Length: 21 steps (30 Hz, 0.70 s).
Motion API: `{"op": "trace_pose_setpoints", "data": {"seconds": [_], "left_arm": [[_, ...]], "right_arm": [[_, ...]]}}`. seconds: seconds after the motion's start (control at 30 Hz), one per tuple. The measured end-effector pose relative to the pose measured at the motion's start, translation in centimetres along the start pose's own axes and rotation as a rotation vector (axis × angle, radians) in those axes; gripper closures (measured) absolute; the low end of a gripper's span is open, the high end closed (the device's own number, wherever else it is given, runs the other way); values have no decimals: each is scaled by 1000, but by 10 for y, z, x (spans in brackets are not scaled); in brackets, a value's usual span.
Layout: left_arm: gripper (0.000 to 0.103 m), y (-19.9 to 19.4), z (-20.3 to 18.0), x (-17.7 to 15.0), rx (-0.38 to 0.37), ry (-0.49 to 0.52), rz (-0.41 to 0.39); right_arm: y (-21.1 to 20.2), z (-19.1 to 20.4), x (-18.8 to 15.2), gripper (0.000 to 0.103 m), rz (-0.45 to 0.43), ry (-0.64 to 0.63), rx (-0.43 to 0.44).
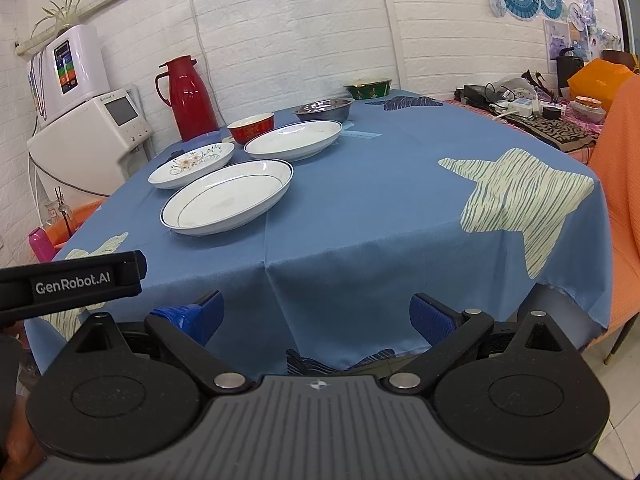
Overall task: Organize plates and bowls
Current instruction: 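Reach both tools to the large gold-rimmed plate and close on its rim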
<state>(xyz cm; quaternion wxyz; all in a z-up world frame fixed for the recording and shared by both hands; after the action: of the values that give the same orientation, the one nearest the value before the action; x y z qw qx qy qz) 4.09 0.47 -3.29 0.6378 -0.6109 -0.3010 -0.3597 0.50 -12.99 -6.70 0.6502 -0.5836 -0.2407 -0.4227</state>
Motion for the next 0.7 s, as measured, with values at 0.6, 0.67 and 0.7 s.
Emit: {"op": "trace_pose_setpoints", "data": {"seconds": [0.6, 0.67, 0.7], "left_arm": [[0, 124, 66, 89, -90, -135, 162], [0, 140, 71, 95, -90, -135, 188], [0, 148, 71, 97, -97, -128, 203]], "right_arm": [[96, 15, 97, 16, 40, -133, 53], [120, 25, 112, 16, 60, -179, 43], [135, 29, 117, 16, 80, -201, 33]]}}
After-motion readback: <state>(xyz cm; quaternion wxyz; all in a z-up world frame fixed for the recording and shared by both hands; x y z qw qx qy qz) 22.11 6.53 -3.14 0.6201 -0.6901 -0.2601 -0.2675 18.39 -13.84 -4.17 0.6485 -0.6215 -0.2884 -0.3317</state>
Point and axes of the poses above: each gripper's, at about its wrist camera, not at the fingertips, and y roughly the way its jaws point, z to its left, x to its top, the point moved 4 cm from there along y, roughly the way its jaws point, and after that the axes turned 4 degrees about z, right-handed, at the moved point
